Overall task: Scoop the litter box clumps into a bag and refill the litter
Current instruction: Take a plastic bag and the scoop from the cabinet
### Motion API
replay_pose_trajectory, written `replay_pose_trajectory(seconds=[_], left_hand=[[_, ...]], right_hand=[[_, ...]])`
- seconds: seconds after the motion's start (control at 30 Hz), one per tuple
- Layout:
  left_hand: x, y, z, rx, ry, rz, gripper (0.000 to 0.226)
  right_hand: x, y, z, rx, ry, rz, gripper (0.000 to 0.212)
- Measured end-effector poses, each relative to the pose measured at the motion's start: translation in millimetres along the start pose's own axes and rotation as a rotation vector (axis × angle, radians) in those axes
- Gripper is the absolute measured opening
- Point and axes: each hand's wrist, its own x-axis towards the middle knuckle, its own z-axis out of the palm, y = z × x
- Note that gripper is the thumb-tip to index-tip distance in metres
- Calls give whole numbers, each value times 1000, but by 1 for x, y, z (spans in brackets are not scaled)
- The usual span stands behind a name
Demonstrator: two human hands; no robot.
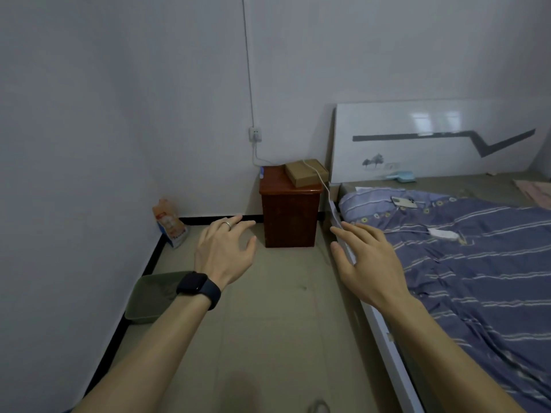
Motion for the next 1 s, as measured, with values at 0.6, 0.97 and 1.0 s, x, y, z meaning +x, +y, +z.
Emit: replay_pose_trajectory(seconds=[0.6,0.97,1.0], left_hand=[[270,-53,179,51,-104,-111,41],[430,-159,343,-42,-312,-158,37],[446,-169,360,-38,-358,-173,38]], right_hand=[[302,85,176,131,-187,-28,44],[449,113,361,75,-349,9,42],[463,113,378,78,-378,24,42]])
